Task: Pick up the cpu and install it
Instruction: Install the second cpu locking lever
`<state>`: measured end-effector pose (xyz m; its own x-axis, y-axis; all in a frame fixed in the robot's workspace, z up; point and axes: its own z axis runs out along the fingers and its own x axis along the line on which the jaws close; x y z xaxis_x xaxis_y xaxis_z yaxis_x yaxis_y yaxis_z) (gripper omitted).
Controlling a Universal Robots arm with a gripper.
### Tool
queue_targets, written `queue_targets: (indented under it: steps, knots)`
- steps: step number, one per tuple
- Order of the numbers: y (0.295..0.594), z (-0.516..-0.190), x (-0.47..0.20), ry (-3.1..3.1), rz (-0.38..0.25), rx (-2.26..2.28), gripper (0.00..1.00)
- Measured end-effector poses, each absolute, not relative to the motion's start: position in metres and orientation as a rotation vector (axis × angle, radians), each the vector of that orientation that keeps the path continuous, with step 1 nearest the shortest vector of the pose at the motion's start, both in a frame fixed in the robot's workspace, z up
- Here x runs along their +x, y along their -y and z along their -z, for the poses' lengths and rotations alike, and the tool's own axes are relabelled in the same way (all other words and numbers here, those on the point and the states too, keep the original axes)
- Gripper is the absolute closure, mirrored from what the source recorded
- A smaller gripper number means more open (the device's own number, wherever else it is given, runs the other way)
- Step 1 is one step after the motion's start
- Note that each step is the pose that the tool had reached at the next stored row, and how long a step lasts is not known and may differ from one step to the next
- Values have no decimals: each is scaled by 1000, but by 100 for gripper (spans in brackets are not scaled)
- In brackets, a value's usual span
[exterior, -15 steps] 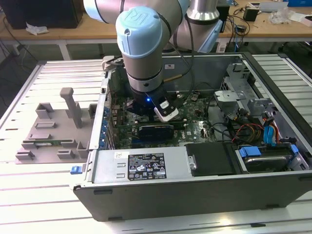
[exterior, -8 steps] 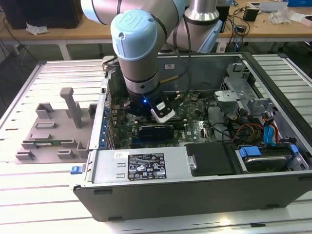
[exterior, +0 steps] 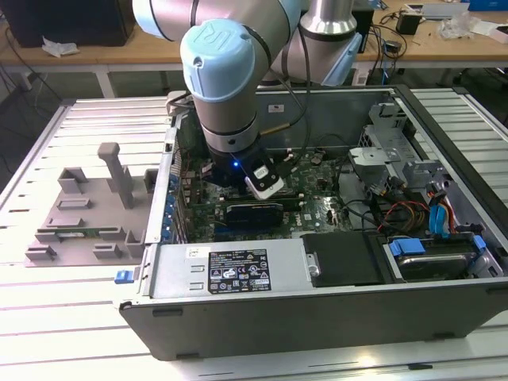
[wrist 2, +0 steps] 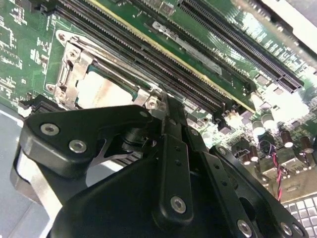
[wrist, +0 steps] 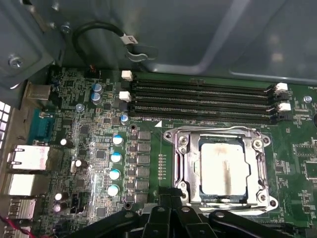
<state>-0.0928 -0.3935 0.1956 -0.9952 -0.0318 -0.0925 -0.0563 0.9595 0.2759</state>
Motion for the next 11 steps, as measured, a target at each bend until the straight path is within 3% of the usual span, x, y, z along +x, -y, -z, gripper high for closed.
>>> queue_targets:
  steps: [8, 11]
  knots:
    - [393, -206, -93, -3026, -413, -69, 89]
    - [392, -216, -93, -3034, -358, -71, 89]
